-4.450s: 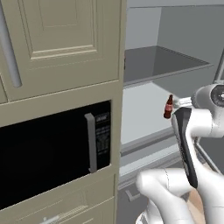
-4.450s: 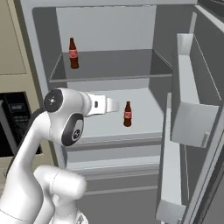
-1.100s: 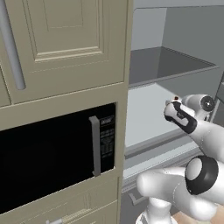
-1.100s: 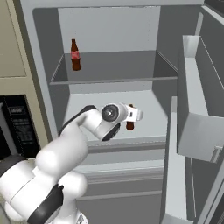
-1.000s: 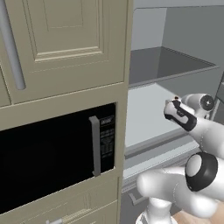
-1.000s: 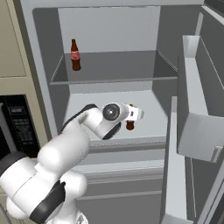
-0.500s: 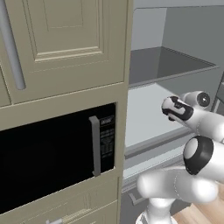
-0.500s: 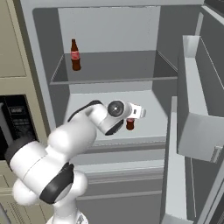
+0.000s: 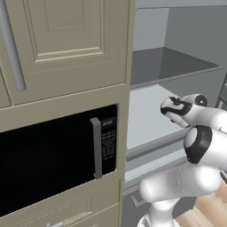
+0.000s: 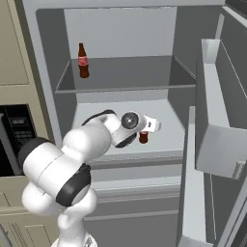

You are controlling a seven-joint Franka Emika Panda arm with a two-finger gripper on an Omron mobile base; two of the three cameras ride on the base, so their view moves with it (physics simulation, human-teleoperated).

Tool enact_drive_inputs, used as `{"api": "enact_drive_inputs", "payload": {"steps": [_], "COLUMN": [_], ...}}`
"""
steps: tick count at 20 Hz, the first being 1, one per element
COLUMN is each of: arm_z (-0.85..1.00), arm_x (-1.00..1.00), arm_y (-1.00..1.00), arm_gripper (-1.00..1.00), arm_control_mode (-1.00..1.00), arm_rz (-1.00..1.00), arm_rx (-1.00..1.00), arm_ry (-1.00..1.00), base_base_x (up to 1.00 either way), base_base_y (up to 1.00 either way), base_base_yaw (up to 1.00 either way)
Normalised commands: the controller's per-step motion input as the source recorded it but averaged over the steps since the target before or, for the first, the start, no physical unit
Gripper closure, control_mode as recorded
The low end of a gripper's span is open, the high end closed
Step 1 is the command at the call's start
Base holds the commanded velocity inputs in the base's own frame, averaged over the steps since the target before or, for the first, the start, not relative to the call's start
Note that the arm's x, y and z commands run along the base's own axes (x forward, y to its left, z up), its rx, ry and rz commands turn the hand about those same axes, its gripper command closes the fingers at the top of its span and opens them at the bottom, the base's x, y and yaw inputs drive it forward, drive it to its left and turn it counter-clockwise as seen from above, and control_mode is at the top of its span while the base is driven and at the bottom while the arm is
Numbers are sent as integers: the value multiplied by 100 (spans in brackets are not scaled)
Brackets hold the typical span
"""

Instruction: Open the fridge, grab two sodas, and place both sodas inside the bowl with ice on the dining counter.

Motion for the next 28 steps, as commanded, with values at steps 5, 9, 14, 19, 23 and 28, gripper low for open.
{"api": "enact_drive_inputs", "payload": {"steps": [5,9,14,19,23,28], "arm_z": [-20,-14,-3,0,7,71], "arm_x": [0,0,3,-23,-66,-49], "arm_y": [-24,-11,3,23,24,10], "arm_gripper": [100,100,100,100,100,100], "arm_control_mode": [-100,-100,-100,-100,-100,-100], "arm_rz": [2,3,1,0,0,0], "arm_rx": [0,0,-2,-5,-7,0], "arm_ry": [0,0,3,0,-5,3], "base_base_x": [0,0,0,0,0,0], "base_base_y": [0,0,0,0,0,0], "base_base_yaw": [0,0,0,0,0,0]}}
